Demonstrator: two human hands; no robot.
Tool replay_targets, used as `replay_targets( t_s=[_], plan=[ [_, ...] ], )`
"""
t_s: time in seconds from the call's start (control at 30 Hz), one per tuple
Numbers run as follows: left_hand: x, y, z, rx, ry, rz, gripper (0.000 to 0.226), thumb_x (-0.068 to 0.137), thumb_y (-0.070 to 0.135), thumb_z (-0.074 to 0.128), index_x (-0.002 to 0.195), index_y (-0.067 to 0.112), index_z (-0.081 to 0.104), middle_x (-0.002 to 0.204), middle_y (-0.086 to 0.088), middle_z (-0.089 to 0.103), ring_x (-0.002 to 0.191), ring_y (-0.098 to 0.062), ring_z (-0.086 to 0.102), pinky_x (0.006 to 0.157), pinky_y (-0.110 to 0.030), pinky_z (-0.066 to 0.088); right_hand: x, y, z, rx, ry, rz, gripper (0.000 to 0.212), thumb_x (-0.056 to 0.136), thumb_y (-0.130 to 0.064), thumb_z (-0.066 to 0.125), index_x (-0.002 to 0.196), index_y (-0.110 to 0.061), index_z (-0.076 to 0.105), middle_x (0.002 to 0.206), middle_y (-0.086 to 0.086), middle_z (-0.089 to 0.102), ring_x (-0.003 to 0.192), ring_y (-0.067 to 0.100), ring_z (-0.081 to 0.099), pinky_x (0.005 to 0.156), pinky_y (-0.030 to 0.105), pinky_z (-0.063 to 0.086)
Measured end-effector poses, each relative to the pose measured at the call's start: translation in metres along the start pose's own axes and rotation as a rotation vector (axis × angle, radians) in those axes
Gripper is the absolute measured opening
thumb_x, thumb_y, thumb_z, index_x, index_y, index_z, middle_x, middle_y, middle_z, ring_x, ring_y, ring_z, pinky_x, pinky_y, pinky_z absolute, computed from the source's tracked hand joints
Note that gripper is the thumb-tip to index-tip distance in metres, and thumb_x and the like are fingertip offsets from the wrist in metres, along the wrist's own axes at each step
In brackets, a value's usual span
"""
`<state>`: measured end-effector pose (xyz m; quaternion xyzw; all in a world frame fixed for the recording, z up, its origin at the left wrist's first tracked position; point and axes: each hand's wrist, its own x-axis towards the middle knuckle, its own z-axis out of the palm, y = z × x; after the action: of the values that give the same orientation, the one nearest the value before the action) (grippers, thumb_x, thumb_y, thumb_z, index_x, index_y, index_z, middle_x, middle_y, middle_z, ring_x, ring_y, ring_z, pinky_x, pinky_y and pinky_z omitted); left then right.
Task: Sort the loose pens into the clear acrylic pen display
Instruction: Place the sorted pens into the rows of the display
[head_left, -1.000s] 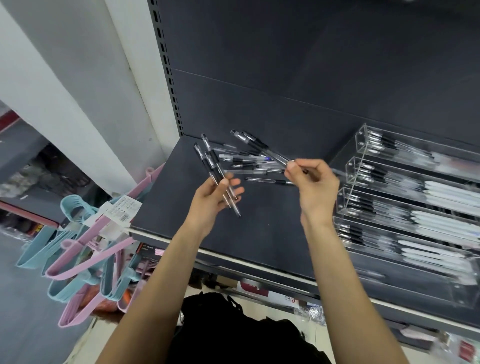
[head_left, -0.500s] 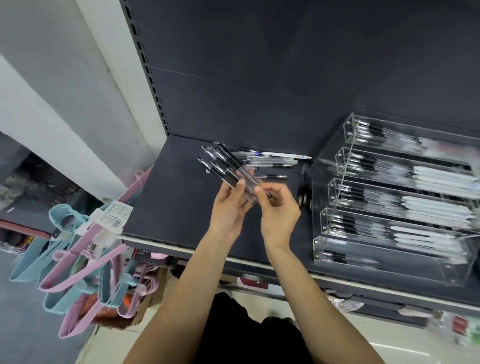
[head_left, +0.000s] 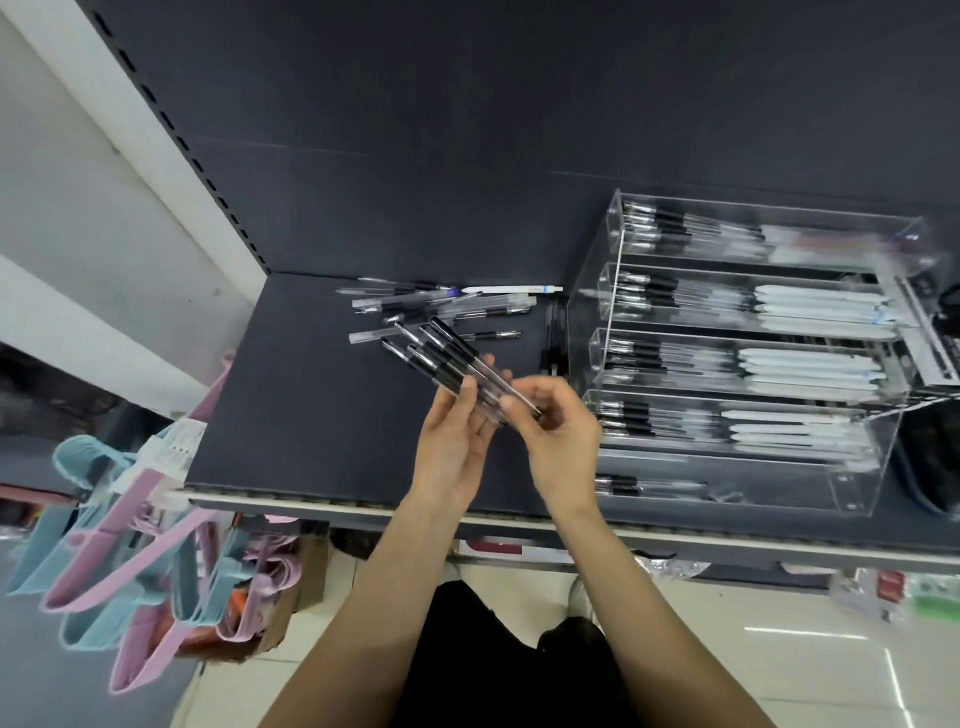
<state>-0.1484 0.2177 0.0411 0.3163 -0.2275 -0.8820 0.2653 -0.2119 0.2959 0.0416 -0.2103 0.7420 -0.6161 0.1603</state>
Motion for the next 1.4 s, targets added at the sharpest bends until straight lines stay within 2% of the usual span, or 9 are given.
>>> replay_targets(
  t_s=[0.17, 0.3, 0.47, 0.63, 0.8, 0.97, 1.03, 1.2, 1.4],
  plan=[
    [-0.013, -0.028, 0.032, 0.002, 0.024, 0.108, 0.023, 0.101, 0.011, 0.039, 0.117, 0.009, 0.055, 0.120, -0.006, 0.066, 0.104, -0.021, 0.067, 0.078, -0.029, 0.057, 0.005, 0.000, -0.051, 0.107, -0.109, 0.022, 0.017, 0.080, -0.004, 0.072, 0.085, -0.019, 0.067, 0.082, -0.007, 0.070, 0.077, 0.009, 0.065, 0.072, 0.021, 0.051],
    [-0.029, -0.069, 0.059, 0.062, 0.090, 0.167, 0.015, 0.099, 0.008, 0.042, 0.103, 0.010, 0.056, 0.110, -0.006, 0.069, 0.098, -0.015, 0.068, 0.080, -0.029, 0.057, 0.004, 0.007, -0.099, 0.090, -0.196, -0.032, 0.015, 0.079, -0.008, 0.073, 0.083, -0.021, 0.066, 0.080, -0.007, 0.070, 0.073, 0.012, 0.065, 0.070, 0.024, 0.053],
    [-0.051, -0.126, 0.085, 0.131, 0.191, 0.227, 0.027, 0.097, 0.008, 0.048, 0.121, 0.001, 0.059, 0.108, -0.008, 0.069, 0.096, -0.015, 0.067, 0.079, -0.026, 0.055, -0.002, 0.022, -0.161, 0.034, -0.276, -0.058, 0.014, 0.079, -0.011, 0.074, 0.082, -0.021, 0.064, 0.077, -0.015, 0.067, 0.074, 0.001, 0.063, 0.070, 0.013, 0.047],
    [-0.071, -0.180, 0.106, 0.077, 0.240, 0.245, 0.023, 0.096, 0.004, 0.048, 0.117, 0.000, 0.057, 0.099, -0.002, 0.072, 0.090, -0.012, 0.069, 0.078, -0.025, 0.057, 0.000, 0.041, -0.220, -0.091, -0.346, -0.040, 0.010, 0.081, -0.016, 0.073, 0.081, -0.022, 0.065, 0.076, -0.016, 0.065, 0.072, -0.004, 0.060, 0.067, 0.007, 0.044],
    [-0.078, -0.204, 0.105, 0.065, 0.274, 0.303, 0.027, 0.099, 0.005, 0.043, 0.124, 0.003, 0.052, 0.104, -0.004, 0.069, 0.097, -0.018, 0.066, 0.094, -0.032, 0.052, 0.014, 0.053, -0.275, -0.006, -0.273, 0.042, 0.012, 0.082, -0.015, 0.071, 0.082, -0.026, 0.066, 0.081, -0.013, 0.068, 0.077, -0.001, 0.061, 0.074, 0.012, 0.045],
    [-0.089, -0.204, 0.082, -0.003, 0.321, 0.306, 0.029, 0.099, 0.006, 0.040, 0.127, 0.001, 0.049, 0.107, -0.008, 0.069, 0.101, -0.018, 0.067, 0.086, -0.028, 0.054, 0.035, 0.065, -0.313, -0.456, -0.319, -0.302, 0.011, 0.081, -0.022, 0.072, 0.091, -0.028, 0.071, 0.079, -0.012, 0.067, 0.080, 0.007, 0.058, 0.069, 0.018, 0.044],
    [-0.094, -0.205, 0.072, -0.046, 0.358, 0.303, 0.031, 0.100, 0.005, 0.040, 0.129, -0.001, 0.045, 0.107, -0.011, 0.069, 0.100, -0.018, 0.068, 0.082, -0.025, 0.054, 0.035, 0.071, -0.306, -0.633, -0.344, -0.466, 0.010, 0.078, -0.021, 0.074, 0.088, -0.023, 0.073, 0.075, -0.008, 0.069, 0.078, 0.012, 0.058, 0.063, 0.024, 0.043],
    [-0.101, -0.206, 0.054, -0.124, 0.400, 0.274, 0.031, 0.100, 0.004, 0.037, 0.130, 0.001, 0.044, 0.098, -0.009, 0.072, 0.093, -0.018, 0.070, 0.076, -0.028, 0.057, 0.034, 0.087, -0.264, -0.898, -0.445, -0.779, 0.009, 0.075, -0.019, 0.078, 0.083, -0.018, 0.073, 0.066, -0.004, 0.070, 0.063, 0.014, 0.061, 0.047, 0.022, 0.046],
    [-0.097, -0.199, 0.043, -0.174, 0.401, 0.255, 0.035, 0.100, 0.003, 0.036, 0.135, -0.001, 0.038, 0.095, -0.010, 0.073, 0.090, -0.019, 0.071, 0.073, -0.030, 0.058, 0.042, 0.082, -0.227, -1.195, -0.572, -0.872, 0.025, 0.059, -0.010, 0.087, 0.076, -0.014, 0.069, 0.056, -0.001, 0.063, 0.042, 0.011, 0.054, 0.039, 0.013, 0.025]
  ],
)
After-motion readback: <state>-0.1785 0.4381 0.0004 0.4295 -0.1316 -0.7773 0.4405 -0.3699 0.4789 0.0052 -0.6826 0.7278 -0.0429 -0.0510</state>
